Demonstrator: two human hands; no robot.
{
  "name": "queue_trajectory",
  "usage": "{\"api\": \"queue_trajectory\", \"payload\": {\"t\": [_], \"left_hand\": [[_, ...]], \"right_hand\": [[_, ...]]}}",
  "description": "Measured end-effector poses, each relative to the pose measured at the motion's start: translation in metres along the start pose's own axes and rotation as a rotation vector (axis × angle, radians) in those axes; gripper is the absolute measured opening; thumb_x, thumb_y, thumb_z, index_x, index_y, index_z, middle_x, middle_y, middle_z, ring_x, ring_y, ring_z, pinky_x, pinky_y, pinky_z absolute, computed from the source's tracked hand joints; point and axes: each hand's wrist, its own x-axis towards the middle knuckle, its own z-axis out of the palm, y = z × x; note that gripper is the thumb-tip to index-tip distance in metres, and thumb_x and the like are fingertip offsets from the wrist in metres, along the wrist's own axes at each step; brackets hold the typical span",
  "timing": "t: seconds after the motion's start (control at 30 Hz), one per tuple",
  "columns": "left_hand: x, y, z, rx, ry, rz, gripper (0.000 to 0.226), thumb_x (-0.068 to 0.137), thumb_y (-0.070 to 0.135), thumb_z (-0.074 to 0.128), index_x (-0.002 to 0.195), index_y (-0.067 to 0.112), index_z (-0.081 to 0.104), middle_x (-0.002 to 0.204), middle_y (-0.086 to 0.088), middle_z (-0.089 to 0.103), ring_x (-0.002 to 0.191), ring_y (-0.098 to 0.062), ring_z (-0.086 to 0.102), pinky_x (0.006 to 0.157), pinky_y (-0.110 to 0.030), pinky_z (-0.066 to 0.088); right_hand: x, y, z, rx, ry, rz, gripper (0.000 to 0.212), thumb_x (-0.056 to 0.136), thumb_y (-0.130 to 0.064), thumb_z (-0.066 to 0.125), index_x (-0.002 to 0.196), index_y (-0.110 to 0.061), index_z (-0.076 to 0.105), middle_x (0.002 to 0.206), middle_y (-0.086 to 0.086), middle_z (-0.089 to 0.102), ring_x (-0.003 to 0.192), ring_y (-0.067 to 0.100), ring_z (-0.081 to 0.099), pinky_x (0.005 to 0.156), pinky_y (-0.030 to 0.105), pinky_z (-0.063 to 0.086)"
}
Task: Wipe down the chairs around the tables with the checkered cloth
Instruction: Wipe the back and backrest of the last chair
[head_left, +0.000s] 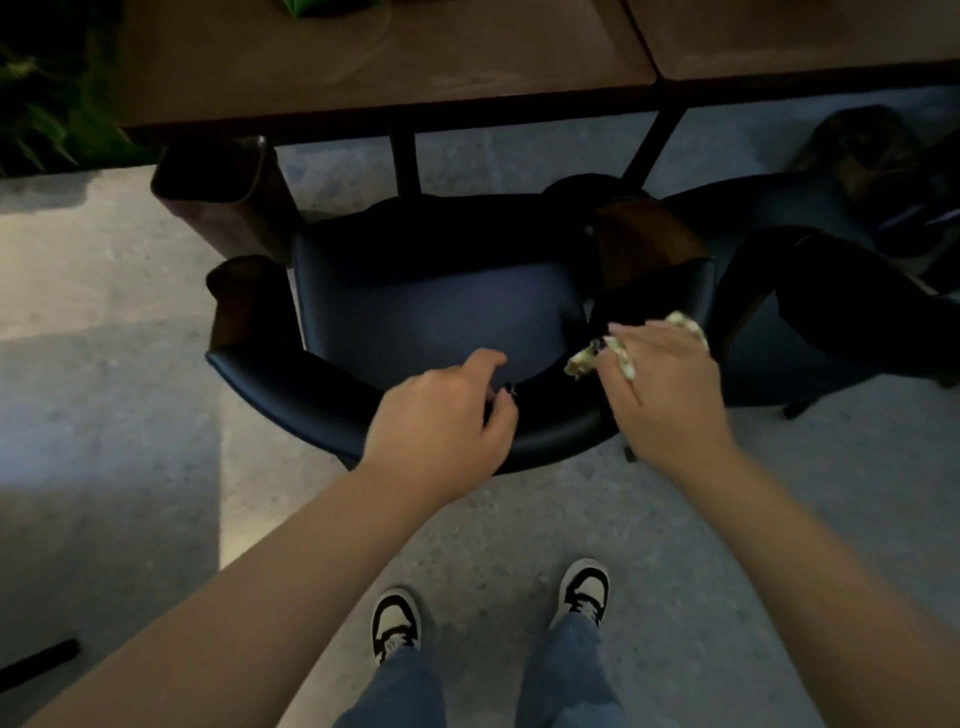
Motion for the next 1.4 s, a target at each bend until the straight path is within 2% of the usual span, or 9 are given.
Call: {"api": "queue_trajectory", "payload": {"t": [0.17, 0.23, 0.33, 0.5, 0.67, 0.87, 0.93, 1.1, 1.4], "left_hand": [[-0.002, -0.075, -0.033, 0.148, 0.016, -0.081, 0.046, 0.090, 0.040, 0.042, 0.129, 0.019, 0.057, 0.108, -0.012, 0.069, 0.101, -0.032, 0.063, 0.086, -0.039, 0.051], [-0.006, -0.115, -0.045, 0.194, 0.010, -0.190, 0.051, 0.091, 0.043, 0.041, 0.132, 0.016, 0.056, 0.138, -0.015, 0.054, 0.134, -0.029, 0.042, 0.111, -0.041, 0.029], [-0.016, -0.160, -0.052, 0.084, -0.022, -0.339, 0.056, 0.095, 0.052, 0.044, 0.145, 0.026, 0.040, 0.161, -0.003, 0.015, 0.149, -0.020, 0.006, 0.118, -0.044, 0.006], [-0.024, -0.181, -0.048, -0.473, 0.083, -0.356, 0.051, 0.101, 0.043, 0.038, 0.150, 0.032, 0.028, 0.161, 0.016, 0.007, 0.135, 0.014, 0.007, 0.102, 0.004, 0.008], [-0.011, -0.190, -0.050, -1.034, 0.134, -0.640, 0.044, 0.103, 0.035, 0.035, 0.146, 0.041, 0.034, 0.144, 0.016, 0.047, 0.131, -0.009, 0.045, 0.110, -0.038, 0.037], [0.046, -0.203, -0.062, -1.277, -0.029, -1.019, 0.035, 0.098, 0.049, 0.042, 0.110, 0.022, 0.060, 0.086, 0.001, 0.074, 0.079, -0.019, 0.070, 0.068, -0.035, 0.053], [0.066, -0.204, -0.061, -1.252, -0.086, -1.037, 0.040, 0.098, 0.051, 0.042, 0.106, 0.018, 0.062, 0.084, -0.004, 0.074, 0.074, -0.022, 0.070, 0.073, -0.037, 0.054], [0.089, -0.203, -0.056, -0.969, 0.015, -1.030, 0.045, 0.103, 0.036, 0.036, 0.130, 0.005, 0.053, 0.124, -0.019, 0.060, 0.112, -0.035, 0.058, 0.102, -0.045, 0.045], [0.093, -0.201, -0.056, -0.566, -0.089, -1.013, 0.058, 0.105, 0.040, 0.028, 0.141, -0.004, 0.039, 0.142, -0.020, 0.047, 0.129, -0.033, 0.046, 0.106, -0.037, 0.034]], "right_hand": [[-0.035, -0.063, 0.018, 0.028, 0.168, 0.082, 0.032, 0.089, -0.017, 0.049, 0.085, 0.007, 0.070, 0.089, 0.022, 0.071, 0.088, 0.034, 0.069, 0.092, 0.044, 0.047], [-0.044, -0.088, 0.026, 0.030, 0.166, 0.122, 0.036, 0.090, -0.020, 0.046, 0.090, 0.006, 0.071, 0.093, 0.019, 0.072, 0.093, 0.031, 0.068, 0.095, 0.043, 0.045], [-0.050, -0.123, 0.038, 0.026, 0.168, 0.159, 0.037, 0.090, -0.020, 0.045, 0.093, 0.005, 0.072, 0.095, 0.016, 0.072, 0.095, 0.029, 0.068, 0.094, 0.043, 0.048], [-0.046, -0.179, 0.051, 0.017, 0.088, 0.175, 0.037, 0.089, -0.020, 0.045, 0.094, 0.005, 0.072, 0.094, 0.017, 0.073, 0.093, 0.030, 0.070, 0.091, 0.042, 0.050], [-0.015, -0.238, 0.060, 0.035, -0.013, 0.221, 0.014, 0.081, -0.014, 0.067, 0.080, -0.002, 0.074, 0.077, 0.013, 0.073, 0.071, 0.027, 0.070, 0.075, 0.035, 0.054], [0.035, -0.264, 0.081, 0.133, -0.312, 0.318, 0.040, 0.100, -0.034, 0.037, 0.080, -0.013, 0.064, 0.075, 0.005, 0.065, 0.070, 0.023, 0.064, 0.065, 0.036, 0.051], [0.049, -0.271, 0.090, 0.214, -0.347, 0.364, 0.038, 0.099, -0.034, 0.039, 0.080, -0.013, 0.063, 0.076, 0.006, 0.065, 0.071, 0.024, 0.064, 0.067, 0.040, 0.055], [0.067, -0.270, 0.106, 0.356, -0.426, 0.447, 0.033, 0.097, -0.030, 0.042, 0.079, -0.010, 0.062, 0.079, 0.008, 0.063, 0.072, 0.025, 0.062, 0.061, 0.038, 0.052], [0.100, -0.236, 0.138, 0.390, -0.678, 0.654, 0.031, 0.096, -0.026, 0.048, 0.110, -0.001, 0.061, 0.111, 0.018, 0.062, 0.103, 0.034, 0.059, 0.070, 0.027, 0.038]]}}
